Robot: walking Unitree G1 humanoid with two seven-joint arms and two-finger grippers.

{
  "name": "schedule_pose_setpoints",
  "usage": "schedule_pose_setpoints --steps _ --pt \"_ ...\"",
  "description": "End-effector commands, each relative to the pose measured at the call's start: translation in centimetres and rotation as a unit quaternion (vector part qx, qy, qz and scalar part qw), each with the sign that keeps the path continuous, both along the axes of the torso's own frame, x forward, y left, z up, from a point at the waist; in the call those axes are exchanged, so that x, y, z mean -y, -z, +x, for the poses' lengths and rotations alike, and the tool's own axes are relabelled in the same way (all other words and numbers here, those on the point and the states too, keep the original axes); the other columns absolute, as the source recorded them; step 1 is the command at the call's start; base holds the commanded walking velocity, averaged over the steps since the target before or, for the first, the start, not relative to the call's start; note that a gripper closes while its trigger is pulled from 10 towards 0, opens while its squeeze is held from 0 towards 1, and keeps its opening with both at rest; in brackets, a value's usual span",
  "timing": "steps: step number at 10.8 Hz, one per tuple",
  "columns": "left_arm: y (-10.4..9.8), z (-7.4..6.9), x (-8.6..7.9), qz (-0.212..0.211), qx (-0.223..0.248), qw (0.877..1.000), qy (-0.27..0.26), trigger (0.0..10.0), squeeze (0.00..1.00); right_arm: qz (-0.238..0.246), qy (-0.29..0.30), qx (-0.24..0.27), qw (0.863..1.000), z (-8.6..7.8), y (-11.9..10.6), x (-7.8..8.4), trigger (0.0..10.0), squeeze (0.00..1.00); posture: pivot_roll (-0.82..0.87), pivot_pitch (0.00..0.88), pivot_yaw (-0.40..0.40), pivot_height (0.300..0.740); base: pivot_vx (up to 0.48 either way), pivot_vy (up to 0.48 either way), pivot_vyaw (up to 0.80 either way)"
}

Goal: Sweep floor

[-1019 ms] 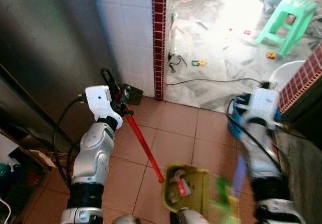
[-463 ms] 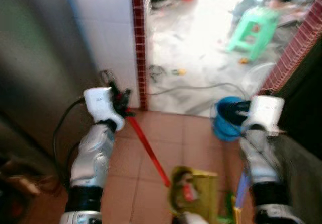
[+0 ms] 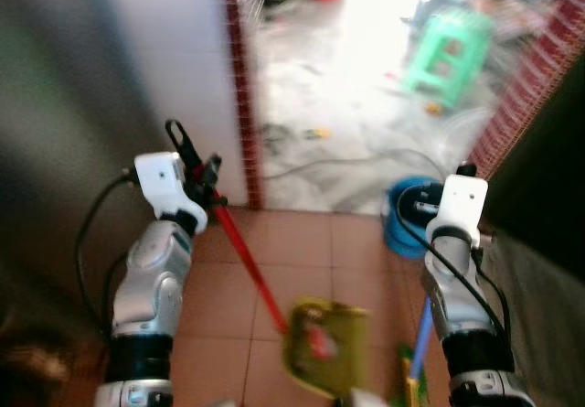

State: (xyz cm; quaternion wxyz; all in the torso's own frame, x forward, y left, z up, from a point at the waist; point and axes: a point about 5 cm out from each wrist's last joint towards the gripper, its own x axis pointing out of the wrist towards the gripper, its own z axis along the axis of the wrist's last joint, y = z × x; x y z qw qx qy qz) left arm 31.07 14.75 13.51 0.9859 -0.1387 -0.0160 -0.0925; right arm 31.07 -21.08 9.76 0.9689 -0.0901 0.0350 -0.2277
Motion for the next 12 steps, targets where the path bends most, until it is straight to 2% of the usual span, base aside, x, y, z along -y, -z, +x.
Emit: schedule_pose_setpoints --steps 1,3,6,9,12 --pt "-2.1 0.4 1.2 -0.024 0.039 0.999 0.02 10.0 0.0 -0.012 0.012 0.004 1.0 0.0 -0.4 0.7 10.0 0.0 -0.06 0.024 0.036 0.74 0.322 0.0 0.0" --pt "-3.3 0.7 1.2 -0.031 0.054 0.998 0.016 10.0 0.0 -0.014 0.011 -0.001 1.0 0.0 -0.2 0.7 10.0 0.0 -0.06 0.022 0.035 0.74 0.324 0.0 0.0" --pt "-4.9 1.1 0.8 -0.034 0.077 0.996 0.004 10.0 0.0 -0.019 0.016 -0.009 1.0 -0.1 0.1 1.0 10.0 0.0 -0.06 0.019 0.033 0.74 0.0 0.0 0.0" --pt "-6.6 1.3 0.7 -0.045 0.098 0.994 -0.002 10.0 0.0 -0.023 0.018 -0.016 0.999 0.1 0.3 1.0 10.0 0.0 -0.06 0.009 0.029 0.74 0.249 0.0 0.0" --pt "-7.8 1.7 -0.2 -0.054 0.113 0.992 -0.02 10.0 0.0 -0.025 0.016 -0.019 0.999 0.3 0.3 1.2 10.0 0.0 -0.06 0.0 0.026 0.74 0.261 0.0 0.0"
